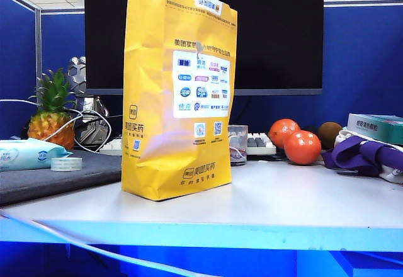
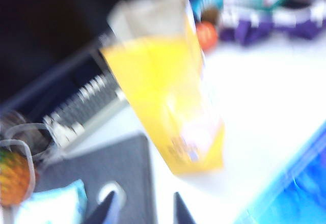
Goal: Pick up the green apple and throw it into the yellow paper bag.
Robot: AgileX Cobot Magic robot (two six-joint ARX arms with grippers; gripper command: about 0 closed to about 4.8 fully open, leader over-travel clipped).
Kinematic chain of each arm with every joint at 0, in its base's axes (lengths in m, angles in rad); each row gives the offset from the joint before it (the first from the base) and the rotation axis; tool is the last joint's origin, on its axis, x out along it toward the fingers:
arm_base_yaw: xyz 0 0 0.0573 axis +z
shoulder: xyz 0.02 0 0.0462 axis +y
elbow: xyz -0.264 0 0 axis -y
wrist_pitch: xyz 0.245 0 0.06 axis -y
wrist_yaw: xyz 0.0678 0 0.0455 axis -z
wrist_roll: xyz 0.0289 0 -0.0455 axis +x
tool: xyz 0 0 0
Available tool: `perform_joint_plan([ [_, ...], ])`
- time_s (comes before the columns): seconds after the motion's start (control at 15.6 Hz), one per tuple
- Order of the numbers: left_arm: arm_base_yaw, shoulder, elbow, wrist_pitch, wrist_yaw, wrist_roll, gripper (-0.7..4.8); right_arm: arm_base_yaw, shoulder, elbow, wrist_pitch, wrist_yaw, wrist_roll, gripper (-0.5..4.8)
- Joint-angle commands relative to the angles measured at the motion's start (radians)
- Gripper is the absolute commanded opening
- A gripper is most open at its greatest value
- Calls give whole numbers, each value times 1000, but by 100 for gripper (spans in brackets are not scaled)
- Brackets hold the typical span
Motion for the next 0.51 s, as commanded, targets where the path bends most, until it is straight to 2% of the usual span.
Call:
perform_joint_plan([
  [0.06, 1, 4, -5, 29, 2, -56, 60, 0, 16, 3, 12, 146, 5, -6],
  [0.13, 1, 5, -5, 58, 2, -104, 53, 0, 39, 3, 32, 246, 5, -5],
  [0.19, 1, 5, -5, 82, 3, -113, 54, 0, 55, 3, 62, 257, 5, -4],
  [0.26, 1, 5, -5, 94, 3, -112, 58, 0, 56, 3, 82, 233, 4, 2],
  [0.38, 1, 3, -5, 102, -7, -112, 58, 0, 60, 3, 143, 106, -6, 2],
  [0.51, 1, 1, -4, 113, -21, -112, 58, 0, 61, 3, 169, 117, -35, 2],
])
